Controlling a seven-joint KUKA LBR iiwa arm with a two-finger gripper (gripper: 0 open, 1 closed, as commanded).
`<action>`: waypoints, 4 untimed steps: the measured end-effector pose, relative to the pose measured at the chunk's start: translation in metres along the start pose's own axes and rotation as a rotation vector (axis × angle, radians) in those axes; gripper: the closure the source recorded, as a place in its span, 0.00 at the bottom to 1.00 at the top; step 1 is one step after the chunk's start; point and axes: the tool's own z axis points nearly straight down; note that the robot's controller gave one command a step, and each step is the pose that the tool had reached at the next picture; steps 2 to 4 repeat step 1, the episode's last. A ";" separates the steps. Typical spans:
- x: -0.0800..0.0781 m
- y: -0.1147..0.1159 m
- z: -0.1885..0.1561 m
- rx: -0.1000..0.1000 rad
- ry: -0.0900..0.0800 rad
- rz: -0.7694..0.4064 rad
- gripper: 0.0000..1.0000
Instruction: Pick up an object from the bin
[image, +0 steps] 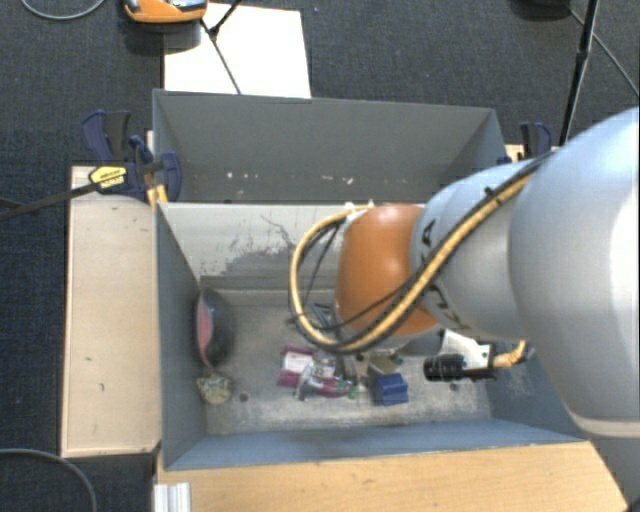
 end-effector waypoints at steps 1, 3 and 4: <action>-0.001 0.001 -0.058 -0.001 -0.002 -0.005 1.00; -0.001 0.001 -0.058 -0.001 -0.002 -0.005 1.00; -0.001 0.001 -0.058 -0.001 -0.002 -0.005 1.00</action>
Offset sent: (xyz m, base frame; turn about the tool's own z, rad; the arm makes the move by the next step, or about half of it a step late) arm 0.0000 -0.0001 0.0545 0.0000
